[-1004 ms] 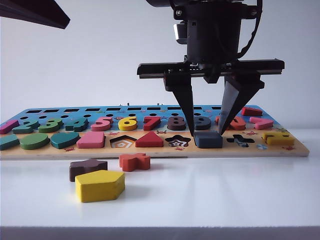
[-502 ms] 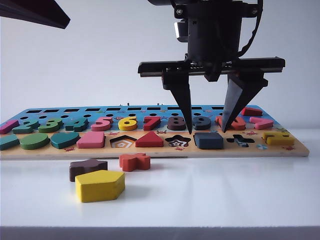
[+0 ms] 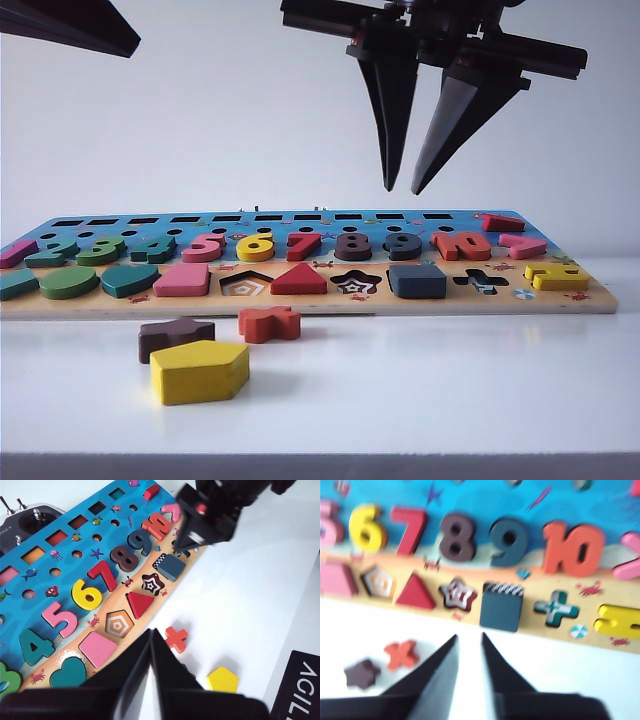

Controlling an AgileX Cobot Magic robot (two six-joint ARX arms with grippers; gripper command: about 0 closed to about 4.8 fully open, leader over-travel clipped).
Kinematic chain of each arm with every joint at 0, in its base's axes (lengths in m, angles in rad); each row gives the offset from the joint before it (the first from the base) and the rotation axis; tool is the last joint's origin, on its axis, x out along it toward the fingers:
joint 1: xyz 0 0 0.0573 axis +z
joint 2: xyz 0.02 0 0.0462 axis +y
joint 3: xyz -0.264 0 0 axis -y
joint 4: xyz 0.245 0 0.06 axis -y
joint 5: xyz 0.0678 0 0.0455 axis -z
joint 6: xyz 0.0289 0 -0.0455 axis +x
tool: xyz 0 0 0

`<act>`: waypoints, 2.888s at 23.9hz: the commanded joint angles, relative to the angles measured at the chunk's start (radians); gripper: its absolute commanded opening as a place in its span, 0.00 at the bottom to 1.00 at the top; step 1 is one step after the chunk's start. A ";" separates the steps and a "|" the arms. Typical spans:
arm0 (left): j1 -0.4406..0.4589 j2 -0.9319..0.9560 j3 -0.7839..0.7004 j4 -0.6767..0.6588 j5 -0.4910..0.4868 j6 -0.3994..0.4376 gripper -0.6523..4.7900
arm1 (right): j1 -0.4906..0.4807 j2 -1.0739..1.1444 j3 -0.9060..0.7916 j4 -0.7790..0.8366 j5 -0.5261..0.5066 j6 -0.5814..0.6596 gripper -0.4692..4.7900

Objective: Insert the cube into the slot.

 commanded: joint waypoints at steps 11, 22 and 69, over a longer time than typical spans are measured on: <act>-0.001 0.000 0.005 0.018 0.001 0.001 0.15 | 0.011 0.036 0.002 -0.076 -0.092 -0.605 0.07; -0.001 0.000 0.005 0.018 0.001 0.001 0.15 | -0.003 0.151 0.000 -0.074 -0.053 -0.637 0.07; 0.034 -0.008 0.005 0.053 -0.028 0.000 0.15 | -0.043 -0.141 0.012 0.151 0.154 -0.430 0.07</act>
